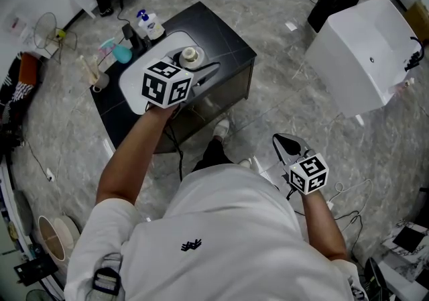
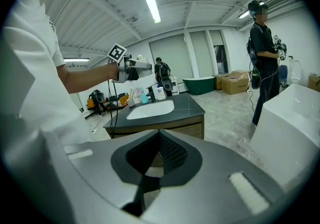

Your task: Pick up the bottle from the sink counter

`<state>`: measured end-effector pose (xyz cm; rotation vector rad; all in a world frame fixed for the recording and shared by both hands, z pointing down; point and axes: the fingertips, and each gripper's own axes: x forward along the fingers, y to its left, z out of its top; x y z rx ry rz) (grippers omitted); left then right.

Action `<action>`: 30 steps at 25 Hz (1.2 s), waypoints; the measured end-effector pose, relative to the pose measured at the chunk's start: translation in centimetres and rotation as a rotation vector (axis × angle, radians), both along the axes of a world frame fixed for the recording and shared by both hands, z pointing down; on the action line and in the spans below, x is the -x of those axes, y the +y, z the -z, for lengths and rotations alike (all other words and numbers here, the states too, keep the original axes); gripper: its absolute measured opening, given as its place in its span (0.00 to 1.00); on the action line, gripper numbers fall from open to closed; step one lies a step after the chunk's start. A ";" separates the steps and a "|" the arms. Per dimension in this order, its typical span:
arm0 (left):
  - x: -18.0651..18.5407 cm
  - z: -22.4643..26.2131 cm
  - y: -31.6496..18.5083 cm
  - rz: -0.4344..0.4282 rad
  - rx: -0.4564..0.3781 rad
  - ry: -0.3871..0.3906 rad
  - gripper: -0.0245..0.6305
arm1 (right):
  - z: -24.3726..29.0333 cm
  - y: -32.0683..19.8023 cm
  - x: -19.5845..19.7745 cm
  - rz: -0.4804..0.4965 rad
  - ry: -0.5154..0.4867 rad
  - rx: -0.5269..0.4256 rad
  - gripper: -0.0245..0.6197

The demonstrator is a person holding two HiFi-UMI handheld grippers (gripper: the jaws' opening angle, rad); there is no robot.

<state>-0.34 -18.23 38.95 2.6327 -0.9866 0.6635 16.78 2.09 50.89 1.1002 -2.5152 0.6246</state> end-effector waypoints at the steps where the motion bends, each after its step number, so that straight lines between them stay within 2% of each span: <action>1: -0.1 0.0 0.1 -0.001 0.000 0.000 0.56 | 0.0 0.1 0.0 0.001 0.000 -0.001 0.06; 30: -0.8 0.0 0.7 -0.026 0.015 0.009 0.56 | -0.2 0.6 -0.1 0.010 0.010 0.004 0.06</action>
